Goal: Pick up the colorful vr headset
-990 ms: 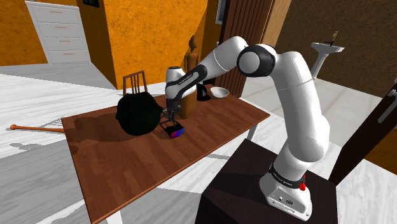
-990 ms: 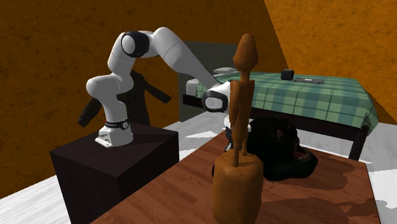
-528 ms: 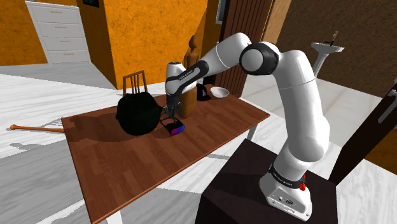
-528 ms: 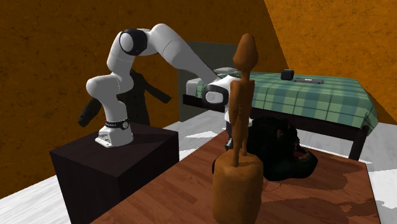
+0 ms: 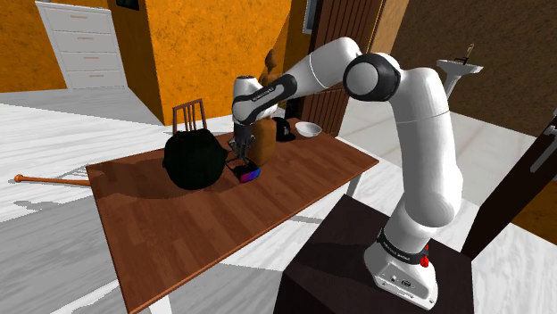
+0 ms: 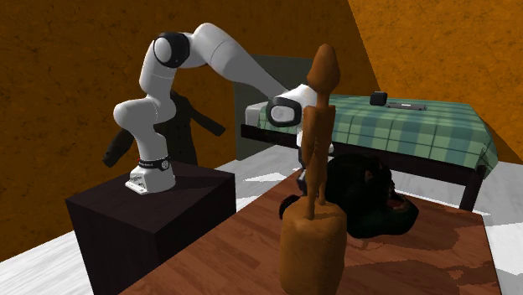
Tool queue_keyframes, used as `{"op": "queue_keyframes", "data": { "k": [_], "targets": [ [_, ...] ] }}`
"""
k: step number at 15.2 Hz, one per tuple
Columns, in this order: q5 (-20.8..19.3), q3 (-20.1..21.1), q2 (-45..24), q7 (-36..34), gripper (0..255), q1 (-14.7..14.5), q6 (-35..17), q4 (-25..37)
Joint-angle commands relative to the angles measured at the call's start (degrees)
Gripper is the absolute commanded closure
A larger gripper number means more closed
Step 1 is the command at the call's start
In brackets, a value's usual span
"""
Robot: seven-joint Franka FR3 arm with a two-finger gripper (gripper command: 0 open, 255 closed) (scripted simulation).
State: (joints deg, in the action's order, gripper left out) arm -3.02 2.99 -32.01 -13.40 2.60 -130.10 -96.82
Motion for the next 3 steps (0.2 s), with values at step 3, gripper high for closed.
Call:
{"op": "queue_keyframes", "data": {
  "k": [3],
  "targets": [
    [0.10, 0.07, 1.01, 0.11, 255, 0.05, 1.31, 0.40]
  ]
}}
